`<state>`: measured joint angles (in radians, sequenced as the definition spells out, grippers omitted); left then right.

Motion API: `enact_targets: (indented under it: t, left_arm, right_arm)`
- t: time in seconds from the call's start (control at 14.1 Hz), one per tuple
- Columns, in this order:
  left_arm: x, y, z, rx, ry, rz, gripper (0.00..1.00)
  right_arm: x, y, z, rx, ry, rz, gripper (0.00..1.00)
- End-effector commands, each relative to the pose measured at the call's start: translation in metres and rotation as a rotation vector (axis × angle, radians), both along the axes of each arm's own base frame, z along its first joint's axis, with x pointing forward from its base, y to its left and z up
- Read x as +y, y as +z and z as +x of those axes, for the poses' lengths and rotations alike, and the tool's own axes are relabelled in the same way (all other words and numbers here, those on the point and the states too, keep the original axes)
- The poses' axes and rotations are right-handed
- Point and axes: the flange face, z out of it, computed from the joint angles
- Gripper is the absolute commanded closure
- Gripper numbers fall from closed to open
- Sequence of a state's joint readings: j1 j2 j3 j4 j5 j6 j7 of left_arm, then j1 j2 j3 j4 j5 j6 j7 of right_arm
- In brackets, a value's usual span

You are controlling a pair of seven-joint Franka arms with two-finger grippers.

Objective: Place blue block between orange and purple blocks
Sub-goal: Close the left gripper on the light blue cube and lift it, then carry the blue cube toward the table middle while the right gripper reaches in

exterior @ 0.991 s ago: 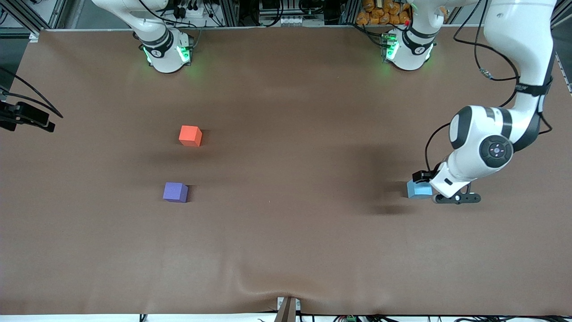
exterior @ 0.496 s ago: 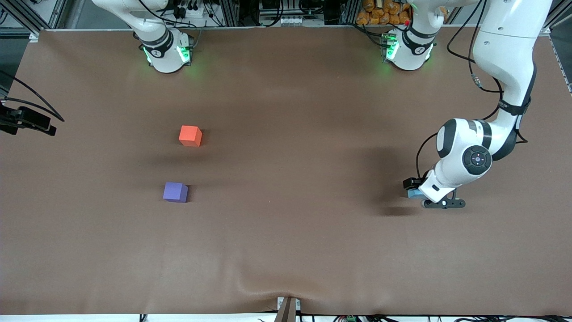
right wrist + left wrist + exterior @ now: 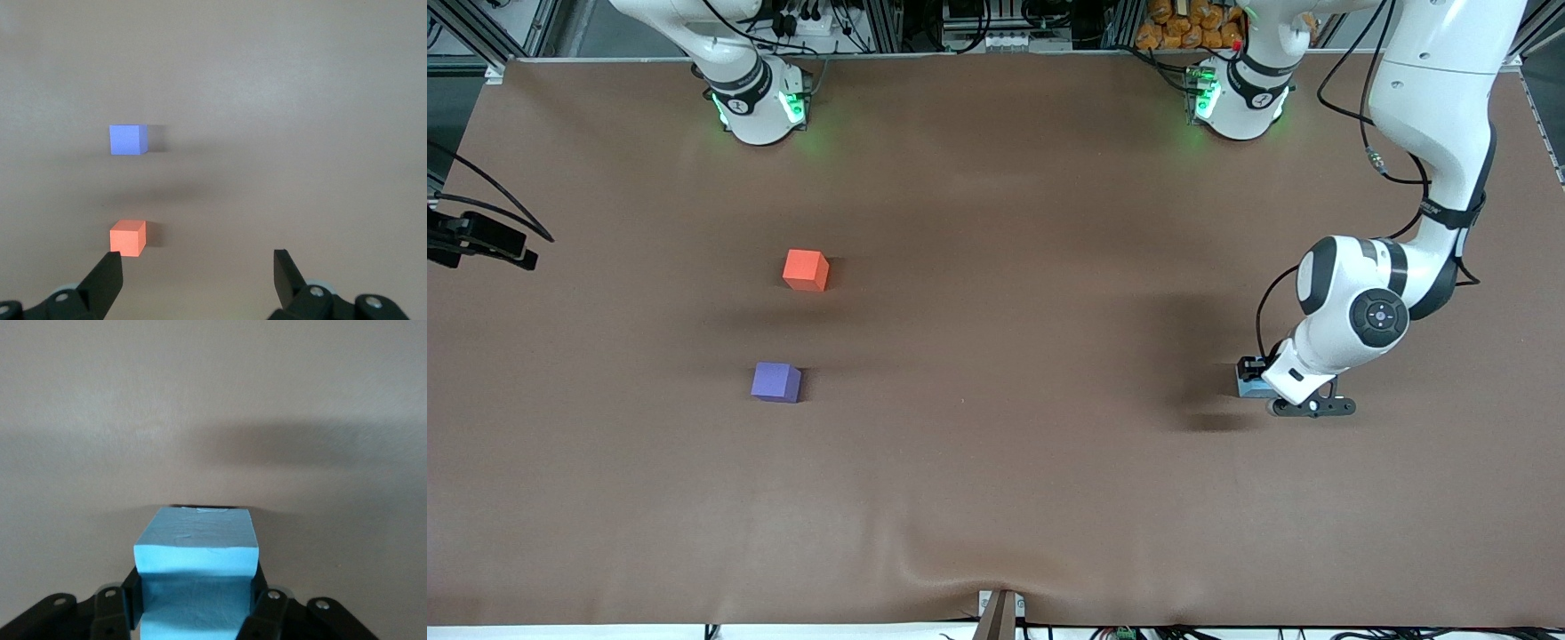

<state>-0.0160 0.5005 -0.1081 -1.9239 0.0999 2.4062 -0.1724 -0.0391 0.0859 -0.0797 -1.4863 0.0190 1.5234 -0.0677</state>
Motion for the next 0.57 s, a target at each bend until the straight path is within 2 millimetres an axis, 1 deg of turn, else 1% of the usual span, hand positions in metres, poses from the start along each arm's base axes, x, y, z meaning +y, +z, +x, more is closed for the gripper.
enact_targets:
  t: [0.0, 0.07, 0.14, 0.21, 0.28, 0.35, 0.42, 0.5]
  left_arm:
    - [-0.042, 0.060, 0.009, -0.013, -0.055, 0.000, 1.00]
    - [-0.065, 0.077, 0.014, -0.021, -0.089, -0.013, 1.00]
    - [-0.094, 0.088, 0.015, -0.038, -0.126, -0.037, 1.00]
    - [-0.120, 0.094, 0.014, -0.050, -0.150, -0.056, 1.00]
    - [-0.147, 0.094, 0.014, -0.055, -0.149, -0.068, 1.00]
    - [-0.181, 0.099, 0.008, -0.068, -0.139, -0.076, 1.00]
    - [-0.213, 0.095, 0.001, -0.068, -0.135, -0.079, 1.00]
    - [-0.242, 0.096, -0.004, -0.078, -0.145, -0.086, 1.00]
  right_arm:
    - [-0.001, 0.005, 0.003, -0.005, -0.010, -0.005, 0.00]
    - [-0.001, 0.005, 0.003, -0.005, -0.010, -0.005, 0.00]
    - [-0.001, 0.005, 0.003, -0.005, -0.010, -0.005, 0.00]
    - [-0.001, 0.005, 0.003, -0.005, -0.010, -0.005, 0.00]
    - [-0.001, 0.005, 0.003, -0.005, -0.010, -0.005, 0.00]
    - [-0.001, 0.005, 0.003, -0.005, -0.010, -0.005, 0.00]
    - [-0.001, 0.005, 0.003, -0.005, -0.010, -0.005, 0.00]
    - [0.000, 0.005, 0.003, -0.005, -0.009, -0.005, 0.00]
